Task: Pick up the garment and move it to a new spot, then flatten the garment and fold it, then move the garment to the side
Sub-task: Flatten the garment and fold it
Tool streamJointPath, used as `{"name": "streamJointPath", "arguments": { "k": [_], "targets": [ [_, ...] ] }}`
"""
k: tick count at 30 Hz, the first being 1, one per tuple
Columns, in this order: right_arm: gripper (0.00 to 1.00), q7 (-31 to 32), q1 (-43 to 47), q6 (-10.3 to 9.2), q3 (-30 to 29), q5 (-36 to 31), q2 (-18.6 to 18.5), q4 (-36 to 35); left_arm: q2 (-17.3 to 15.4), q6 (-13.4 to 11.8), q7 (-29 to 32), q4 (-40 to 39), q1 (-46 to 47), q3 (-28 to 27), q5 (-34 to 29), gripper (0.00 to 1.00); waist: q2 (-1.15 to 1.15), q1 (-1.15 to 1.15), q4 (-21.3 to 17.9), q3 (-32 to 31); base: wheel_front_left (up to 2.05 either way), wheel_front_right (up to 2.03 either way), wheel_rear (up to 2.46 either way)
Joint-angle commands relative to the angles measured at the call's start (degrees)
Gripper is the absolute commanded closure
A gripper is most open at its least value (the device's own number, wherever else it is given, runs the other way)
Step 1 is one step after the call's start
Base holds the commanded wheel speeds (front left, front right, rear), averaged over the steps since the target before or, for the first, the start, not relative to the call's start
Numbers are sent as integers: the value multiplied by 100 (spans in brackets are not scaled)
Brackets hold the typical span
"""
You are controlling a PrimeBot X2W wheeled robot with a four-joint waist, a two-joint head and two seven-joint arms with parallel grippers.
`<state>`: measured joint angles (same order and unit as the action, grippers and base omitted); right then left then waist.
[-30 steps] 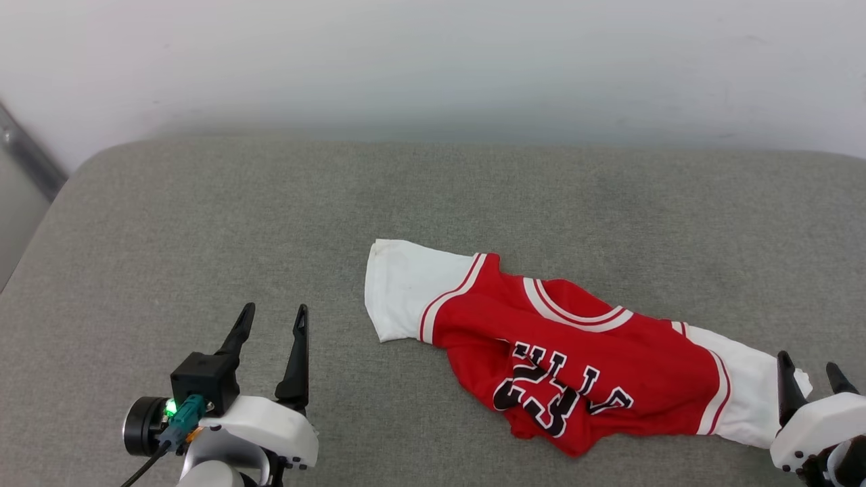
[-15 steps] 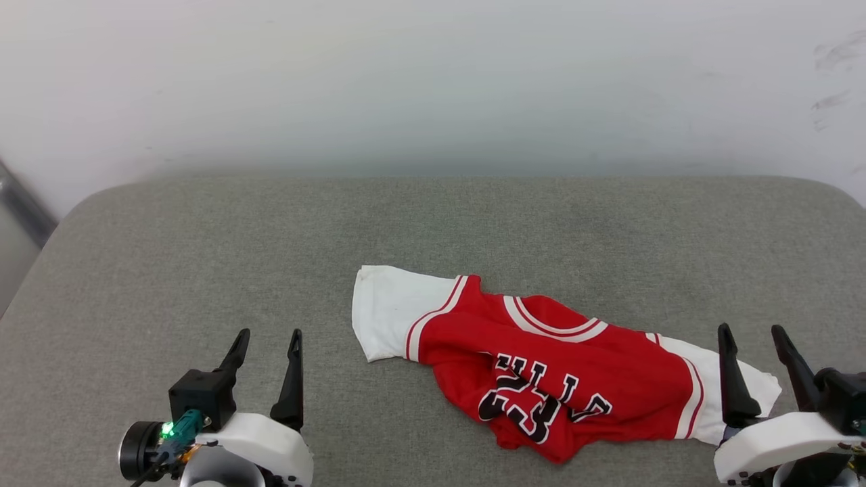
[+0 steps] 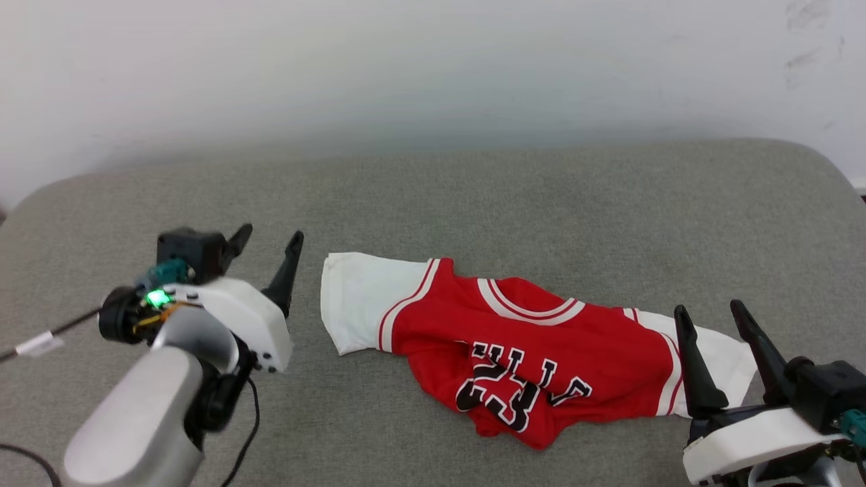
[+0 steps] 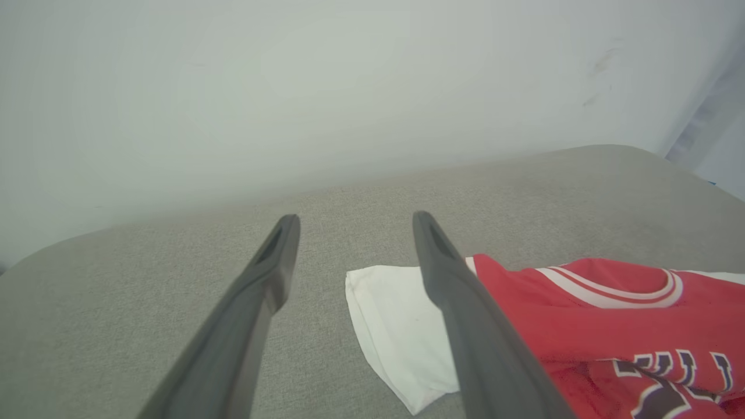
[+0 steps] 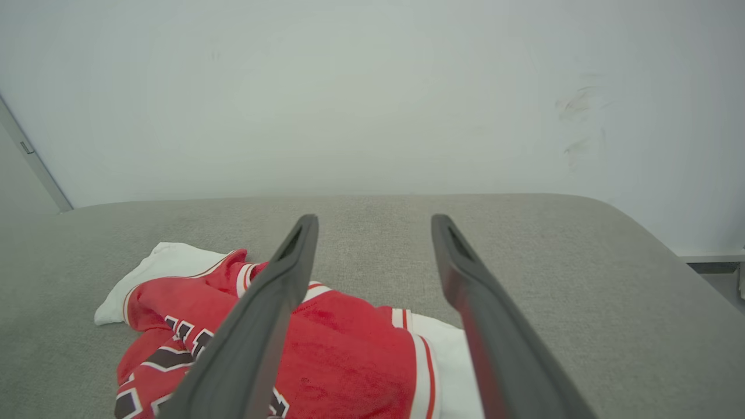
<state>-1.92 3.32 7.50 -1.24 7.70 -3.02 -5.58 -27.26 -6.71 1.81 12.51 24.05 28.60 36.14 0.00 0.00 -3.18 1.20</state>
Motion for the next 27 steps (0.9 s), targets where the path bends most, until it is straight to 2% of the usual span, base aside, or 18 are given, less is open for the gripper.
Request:
{"name": "streamJointPath", "arguments": {
  "k": [1, 7, 11, 16, 25, 26, 27],
  "targets": [
    [0, 0, -93, -2, 14, 28, 18, -45, -35, 20, 33, 31, 108, -24, 18, 0, 0, 0, -161, 237, 0, 0, 0],
    [0, -145, -381, -2, 114, 177, 20, -191, -325, 752, 1358, 671, 1345, 73, 387, 0, 0, 0, -533, 963, 0, 0, 0],
    [0, -294, -555, -2, 210, 242, 18, -103, -543, 1110, 2447, 1076, 1931, 195, 692, 0, 0, 0, -753, 1389, 0, 0, 0],
    [0, -509, -765, -2, 295, 352, 19, 51, -739, 1310, 3442, 1439, 2388, 329, 1048, 0, 0, 0, -984, 1785, 0, 0, 0],
    [0, -715, -969, -2, 379, 484, 19, 329, -763, 1330, 4692, 2061, 2327, 693, 1443, 0, 0, 0, -1201, 2066, 0, 0, 0],
    [0, -718, -973, -2, 377, 504, 18, 362, -724, 1296, 4843, 2177, 2233, 716, 1524, 9, 0, 0, -1220, 2065, 0, 0, 0],
    [0, -723, -983, -3, 379, 509, 18, 389, -673, 1241, 4926, 2259, 2153, 730, 1567, 51, 0, 0, -1233, 2056, 0, 0, 0]
  ]
}}
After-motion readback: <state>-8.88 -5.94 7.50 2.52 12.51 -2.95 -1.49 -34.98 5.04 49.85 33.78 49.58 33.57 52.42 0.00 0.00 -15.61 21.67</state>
